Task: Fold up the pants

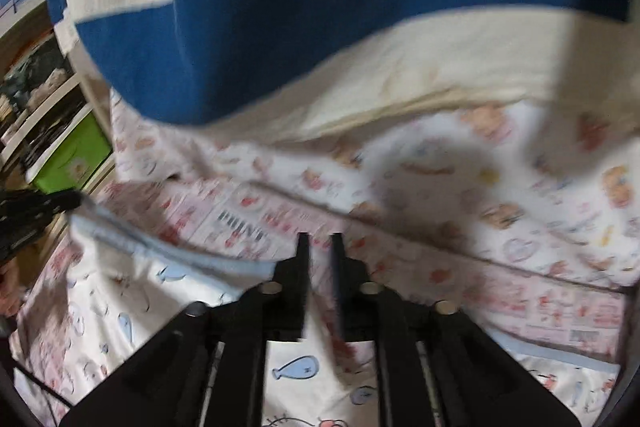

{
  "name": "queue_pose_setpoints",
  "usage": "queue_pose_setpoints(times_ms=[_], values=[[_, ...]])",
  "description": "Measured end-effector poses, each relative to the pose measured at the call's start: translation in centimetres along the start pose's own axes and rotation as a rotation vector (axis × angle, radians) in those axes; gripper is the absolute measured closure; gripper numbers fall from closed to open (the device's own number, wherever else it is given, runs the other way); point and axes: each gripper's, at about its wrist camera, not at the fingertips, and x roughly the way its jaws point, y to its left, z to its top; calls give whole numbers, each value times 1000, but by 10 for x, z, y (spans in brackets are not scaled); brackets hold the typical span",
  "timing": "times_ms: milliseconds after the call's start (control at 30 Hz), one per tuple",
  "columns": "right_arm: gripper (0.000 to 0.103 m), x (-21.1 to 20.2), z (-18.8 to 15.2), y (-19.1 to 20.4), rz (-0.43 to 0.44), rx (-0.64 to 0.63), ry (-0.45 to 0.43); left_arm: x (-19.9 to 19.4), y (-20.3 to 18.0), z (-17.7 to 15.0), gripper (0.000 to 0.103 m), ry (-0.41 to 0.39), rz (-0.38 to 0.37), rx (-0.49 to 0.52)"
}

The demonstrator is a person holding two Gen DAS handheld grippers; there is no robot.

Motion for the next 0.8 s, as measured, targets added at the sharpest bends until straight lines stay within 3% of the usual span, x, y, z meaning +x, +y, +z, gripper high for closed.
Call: queue_pose_setpoints(times_ms=[200, 367, 433, 467, 567, 633, 700, 767, 800], values=[[75, 16, -13, 5, 93, -12, 73, 11, 3, -2, 101, 12, -7, -17], [69, 17, -11, 7, 86, -52, 97, 16, 9, 0, 101, 23, -24, -31], [55, 7, -9, 6, 108, -55, 56, 18, 10, 0, 101, 25, -26, -36], [38, 2, -8, 6, 119, -58, 34, 20, 11, 0, 101, 27, -30, -41], [34, 4, -7, 16, 137, -112, 39, 22, 14, -1, 101, 25, -41, -61], [37, 11, -8, 22, 113, -132, 71, 23, 15, -2, 101, 22, -41, -66], [52, 25, -11, 26, 58, -123, 134, 23, 15, -3, 101, 24, -39, -64], [69, 35, -15, 27, 56, -107, 180, 22, 16, -3, 101, 23, -38, -62], [80, 33, -15, 30, 34, -119, 143, 22, 16, -3, 101, 22, -39, -62]])
